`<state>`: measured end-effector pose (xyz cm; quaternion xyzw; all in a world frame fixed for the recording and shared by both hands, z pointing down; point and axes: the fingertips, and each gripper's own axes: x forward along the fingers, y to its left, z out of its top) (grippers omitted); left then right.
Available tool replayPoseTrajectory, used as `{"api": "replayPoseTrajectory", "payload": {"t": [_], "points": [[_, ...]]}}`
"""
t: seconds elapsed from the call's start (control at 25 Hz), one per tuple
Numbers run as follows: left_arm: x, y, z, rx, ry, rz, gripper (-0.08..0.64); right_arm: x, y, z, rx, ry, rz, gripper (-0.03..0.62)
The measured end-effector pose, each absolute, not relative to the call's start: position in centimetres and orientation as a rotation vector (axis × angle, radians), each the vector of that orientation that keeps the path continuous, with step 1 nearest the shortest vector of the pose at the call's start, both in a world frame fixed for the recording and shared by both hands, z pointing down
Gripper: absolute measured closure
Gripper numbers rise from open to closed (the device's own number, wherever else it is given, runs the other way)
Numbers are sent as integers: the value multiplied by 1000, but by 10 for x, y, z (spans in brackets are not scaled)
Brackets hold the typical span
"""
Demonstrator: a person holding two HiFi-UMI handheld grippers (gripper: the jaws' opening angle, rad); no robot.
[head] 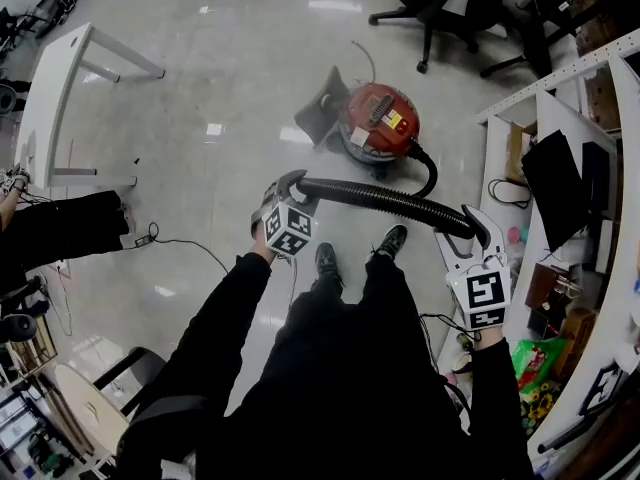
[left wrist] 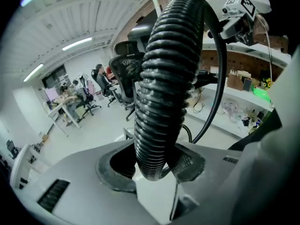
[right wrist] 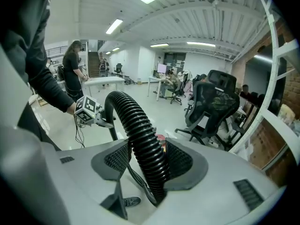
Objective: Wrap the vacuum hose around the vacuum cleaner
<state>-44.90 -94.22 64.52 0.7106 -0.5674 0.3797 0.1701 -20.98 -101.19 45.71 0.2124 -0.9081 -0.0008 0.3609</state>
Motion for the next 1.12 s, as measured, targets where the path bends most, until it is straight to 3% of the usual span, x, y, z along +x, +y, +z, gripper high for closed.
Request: {"api": "replayPoseTrajectory", "payload": {"t": [0.64, 1.12], "points": [[-465, -1090, 616, 1918, -1716, 1367, 370, -175, -1199, 567, 412, -2458, 253, 364], [-506, -1242, 728, 2032, -1459, 1555, 368, -189, -1307, 711, 650, -2354, 269, 362]]}}
